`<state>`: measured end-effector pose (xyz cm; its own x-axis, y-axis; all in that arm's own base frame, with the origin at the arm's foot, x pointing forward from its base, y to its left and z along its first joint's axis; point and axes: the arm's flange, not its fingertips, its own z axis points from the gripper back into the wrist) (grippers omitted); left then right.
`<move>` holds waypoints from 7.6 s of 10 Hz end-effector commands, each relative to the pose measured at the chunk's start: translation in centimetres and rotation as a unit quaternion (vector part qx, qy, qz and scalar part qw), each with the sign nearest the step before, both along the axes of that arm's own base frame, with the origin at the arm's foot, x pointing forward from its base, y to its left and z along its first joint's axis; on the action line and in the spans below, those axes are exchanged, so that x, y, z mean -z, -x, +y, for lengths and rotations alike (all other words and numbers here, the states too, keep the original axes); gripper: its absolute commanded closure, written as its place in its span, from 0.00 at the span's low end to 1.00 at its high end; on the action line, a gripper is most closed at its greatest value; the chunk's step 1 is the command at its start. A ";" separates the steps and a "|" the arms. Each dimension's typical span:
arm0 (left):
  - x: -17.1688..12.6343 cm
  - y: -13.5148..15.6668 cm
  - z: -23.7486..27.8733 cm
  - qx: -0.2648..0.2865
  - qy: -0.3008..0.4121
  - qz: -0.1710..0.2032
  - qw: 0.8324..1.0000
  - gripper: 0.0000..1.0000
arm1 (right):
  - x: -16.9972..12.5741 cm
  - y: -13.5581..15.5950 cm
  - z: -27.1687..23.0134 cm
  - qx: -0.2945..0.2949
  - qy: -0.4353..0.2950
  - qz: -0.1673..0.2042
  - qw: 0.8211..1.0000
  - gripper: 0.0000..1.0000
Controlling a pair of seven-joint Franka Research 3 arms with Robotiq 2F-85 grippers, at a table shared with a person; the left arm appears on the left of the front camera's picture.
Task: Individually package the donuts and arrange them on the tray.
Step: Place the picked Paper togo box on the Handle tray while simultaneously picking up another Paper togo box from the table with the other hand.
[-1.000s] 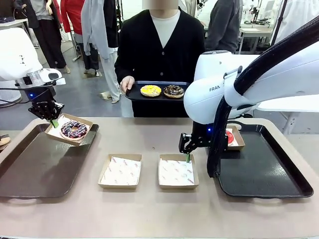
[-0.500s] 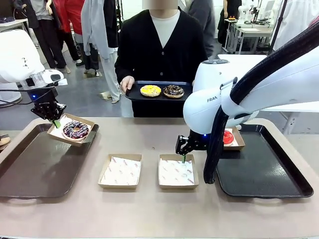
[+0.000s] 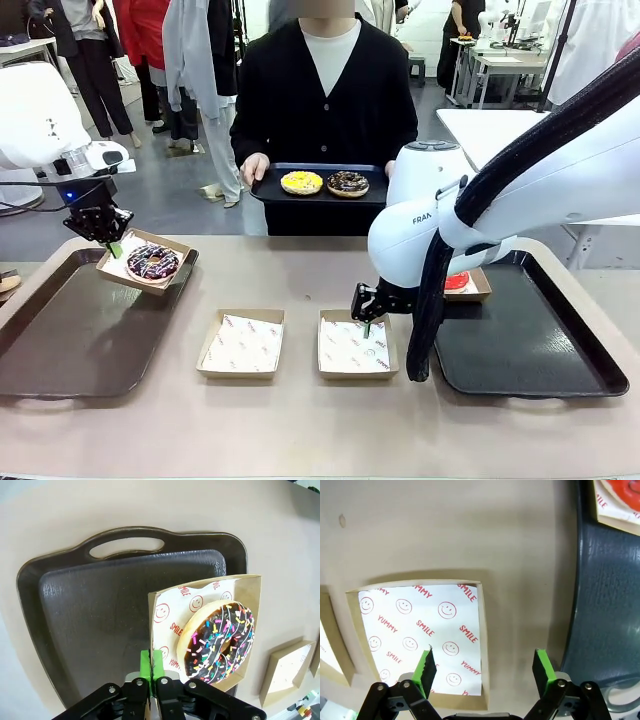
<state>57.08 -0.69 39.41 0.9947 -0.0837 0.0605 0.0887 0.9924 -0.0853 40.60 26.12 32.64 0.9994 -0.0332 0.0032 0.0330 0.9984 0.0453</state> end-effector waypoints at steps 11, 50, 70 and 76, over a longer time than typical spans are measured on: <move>1.9 -3.3 -0.6 -0.056 -0.029 0.030 0.998 0.99 | 1.2 -0.4 0.6 0.008 0.009 -0.011 1.000 0.00; 1.2 11.7 20.3 -0.033 0.535 0.019 0.844 0.03 | -21.1 -9.9 1.1 0.028 0.004 -0.061 0.998 1.00; 2.5 11.6 20.1 -0.042 0.534 0.033 0.844 0.03 | -19.7 -11.5 1.4 0.019 -0.011 -0.038 0.999 1.00; 2.5 11.6 20.1 -0.042 0.534 0.033 0.844 0.03 | -19.7 -11.5 1.4 0.019 -0.011 -0.038 0.999 1.00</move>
